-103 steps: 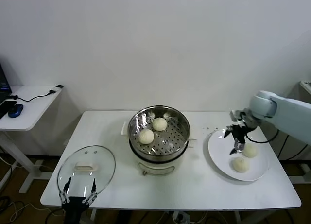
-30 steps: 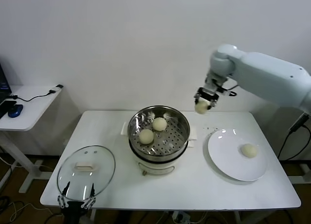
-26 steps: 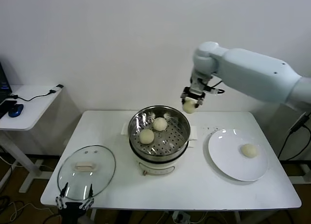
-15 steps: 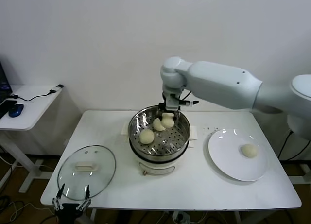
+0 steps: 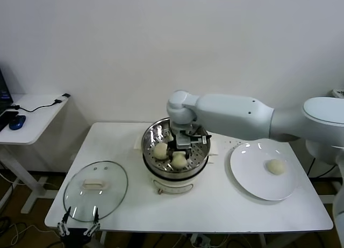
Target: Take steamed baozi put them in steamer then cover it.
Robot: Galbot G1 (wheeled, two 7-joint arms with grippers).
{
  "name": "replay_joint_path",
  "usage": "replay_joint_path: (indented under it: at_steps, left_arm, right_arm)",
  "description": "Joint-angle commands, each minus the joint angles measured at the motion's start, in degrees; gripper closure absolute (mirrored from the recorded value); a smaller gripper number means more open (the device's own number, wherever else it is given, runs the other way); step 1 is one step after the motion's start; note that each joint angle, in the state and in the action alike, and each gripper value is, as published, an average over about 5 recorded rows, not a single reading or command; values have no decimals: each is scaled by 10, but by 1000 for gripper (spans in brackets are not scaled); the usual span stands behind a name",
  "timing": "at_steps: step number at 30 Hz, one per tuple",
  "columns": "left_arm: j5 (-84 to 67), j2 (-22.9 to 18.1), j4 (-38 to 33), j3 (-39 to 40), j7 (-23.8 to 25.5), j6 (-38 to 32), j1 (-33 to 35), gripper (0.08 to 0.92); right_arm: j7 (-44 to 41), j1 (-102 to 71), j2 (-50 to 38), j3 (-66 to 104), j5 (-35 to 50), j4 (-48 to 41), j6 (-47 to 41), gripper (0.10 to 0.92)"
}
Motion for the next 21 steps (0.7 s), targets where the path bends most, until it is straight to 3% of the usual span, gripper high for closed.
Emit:
replay_joint_path:
  at_steps: [1, 4, 12, 21]
  left_arm:
    - [-1, -1, 2, 0, 0, -1, 1, 177]
    - [-1, 0, 3, -1, 0, -1, 0, 177]
    - [-1, 1, 6, 0, 0, -1, -3, 177]
    - [2, -1, 3, 3, -1, 0, -1, 177]
  right_arm:
    - [1, -17, 4, -7, 0, 16, 0, 438]
    - [4, -19, 5, -6, -1, 11, 0, 406]
    - [0, -15, 6, 23, -35, -7, 27, 218]
    - [11, 25, -15, 36, 4, -33, 21, 203]
